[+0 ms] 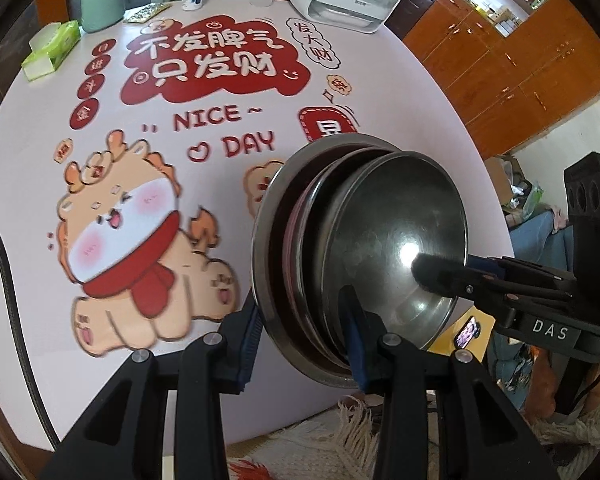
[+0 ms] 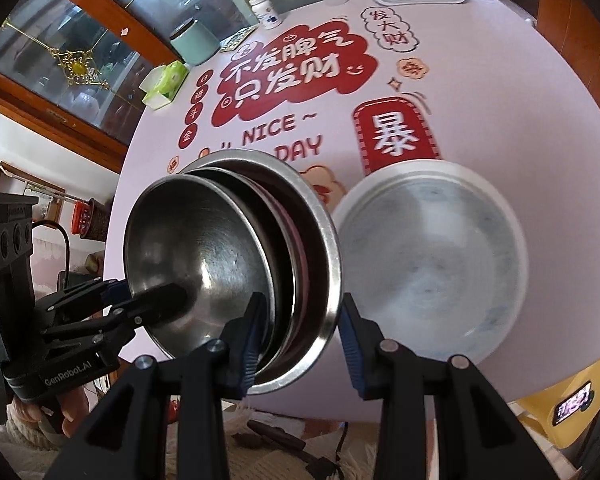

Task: Organize plates and bowls

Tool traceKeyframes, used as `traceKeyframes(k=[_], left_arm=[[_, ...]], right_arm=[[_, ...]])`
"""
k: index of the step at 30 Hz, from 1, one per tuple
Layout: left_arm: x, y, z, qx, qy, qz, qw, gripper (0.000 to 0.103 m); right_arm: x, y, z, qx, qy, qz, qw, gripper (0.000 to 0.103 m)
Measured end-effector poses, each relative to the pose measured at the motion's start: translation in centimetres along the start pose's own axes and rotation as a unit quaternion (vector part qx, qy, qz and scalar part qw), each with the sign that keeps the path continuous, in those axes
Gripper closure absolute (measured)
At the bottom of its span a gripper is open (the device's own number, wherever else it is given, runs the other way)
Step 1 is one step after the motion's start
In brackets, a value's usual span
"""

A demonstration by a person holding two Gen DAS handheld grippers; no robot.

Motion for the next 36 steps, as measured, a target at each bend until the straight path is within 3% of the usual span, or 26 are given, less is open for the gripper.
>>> traceKeyframes(k=[10, 15, 25, 36], left_arm=[[-4.7, 0.0, 7.0, 0.021, -0.003, -0.019, 0.9996, 0.066], [-7.5, 0.3, 8.8, 0.036, -0.009, -0.028, 0.9989, 0.066], [-11.2, 0.9, 9.2, 0.078, -0.014, -0.038, 0.9961, 0.066], [-12.2, 0.9, 9.2, 0.091, -0.024, -0.036, 0.9949, 0.066]], right_arm=[[1.3, -0.2, 7.5, 0.015, 0.002, -0.025, 1.0, 0.067], [0.3, -0.1, 10.6, 0.026, 0.006, -0.05, 0.998, 0.067], [-1.2, 0.1, 13.2, 0.047, 0.004, -0.076, 0.996, 0.067], [-1.8, -0.5, 13.8, 0.054, -0.001, -0.079, 0.995, 0.067]])
Point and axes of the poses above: each gripper's, at about its wrist camera, not at the fingertips, and x roughly against the way its jaws point, z to its right, y to its underside, the point moved 4 cm from there along -x, roughly the way its jaws point
